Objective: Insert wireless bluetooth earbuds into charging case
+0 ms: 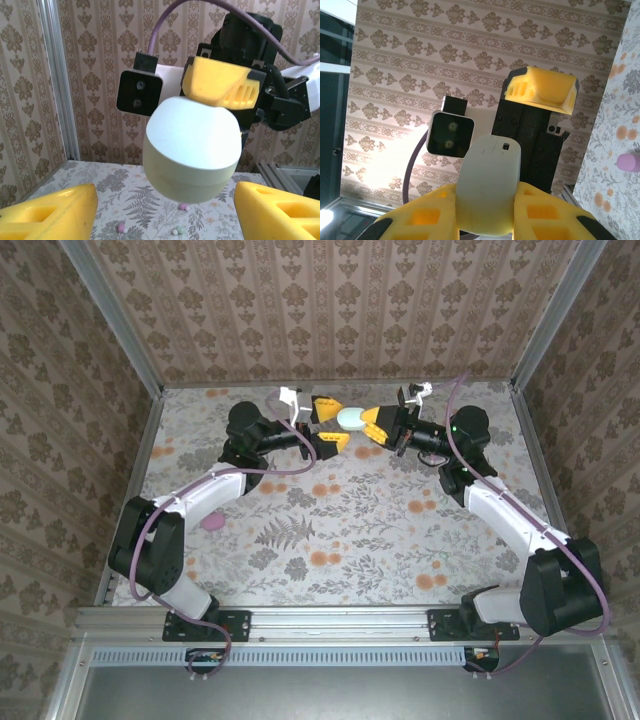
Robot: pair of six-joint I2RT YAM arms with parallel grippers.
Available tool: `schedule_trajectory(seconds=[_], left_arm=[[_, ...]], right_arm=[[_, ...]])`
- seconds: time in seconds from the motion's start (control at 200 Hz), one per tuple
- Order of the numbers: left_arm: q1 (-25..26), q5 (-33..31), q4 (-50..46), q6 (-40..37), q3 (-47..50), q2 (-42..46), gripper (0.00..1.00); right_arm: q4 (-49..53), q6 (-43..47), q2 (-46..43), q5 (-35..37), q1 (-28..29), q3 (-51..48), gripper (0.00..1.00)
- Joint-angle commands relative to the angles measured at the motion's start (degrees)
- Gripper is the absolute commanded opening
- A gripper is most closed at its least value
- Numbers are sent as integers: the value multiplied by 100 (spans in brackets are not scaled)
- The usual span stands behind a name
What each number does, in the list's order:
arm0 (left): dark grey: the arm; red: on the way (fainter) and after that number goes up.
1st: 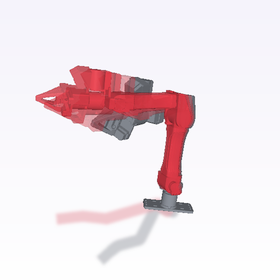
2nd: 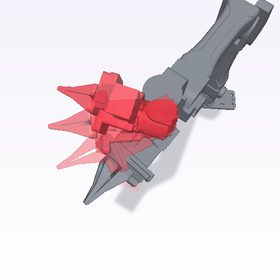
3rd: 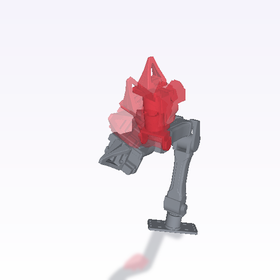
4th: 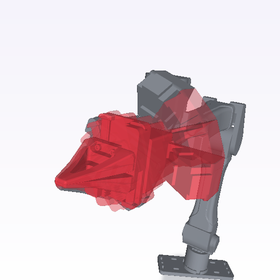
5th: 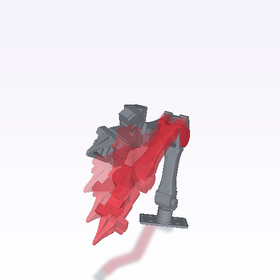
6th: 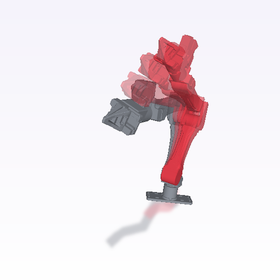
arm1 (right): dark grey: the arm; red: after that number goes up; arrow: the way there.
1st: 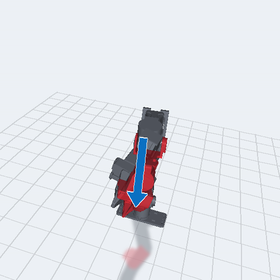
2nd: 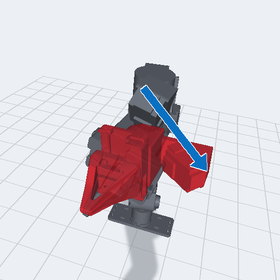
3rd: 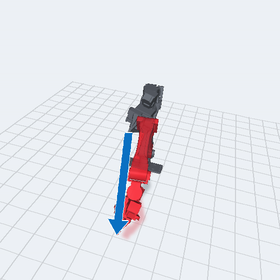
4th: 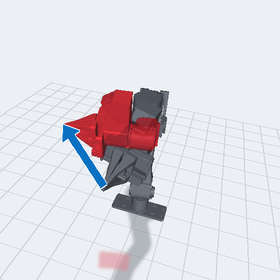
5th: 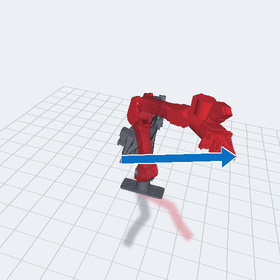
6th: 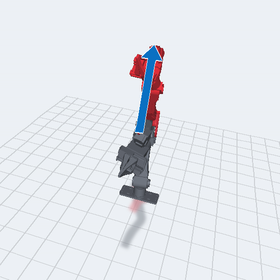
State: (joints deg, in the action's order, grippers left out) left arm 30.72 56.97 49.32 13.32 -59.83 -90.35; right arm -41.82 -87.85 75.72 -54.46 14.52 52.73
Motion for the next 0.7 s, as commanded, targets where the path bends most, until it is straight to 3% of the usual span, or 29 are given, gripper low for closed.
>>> schedule_trajectory(seconds=[0.0, 0.195, 0.695], left_arm=[[13, -1, -250, -315, -6, 261, 73], [13, -6, -982, -734, -56, 454, 73], [13, 342, -724, -514, -289, 240, 71]], right_arm=[[294, 310, -199, -111, 42, 241, 20], [443, 433, -196, -74, 137, 255, 20], [44, 185, -113, -177, 202, 361, 20]])
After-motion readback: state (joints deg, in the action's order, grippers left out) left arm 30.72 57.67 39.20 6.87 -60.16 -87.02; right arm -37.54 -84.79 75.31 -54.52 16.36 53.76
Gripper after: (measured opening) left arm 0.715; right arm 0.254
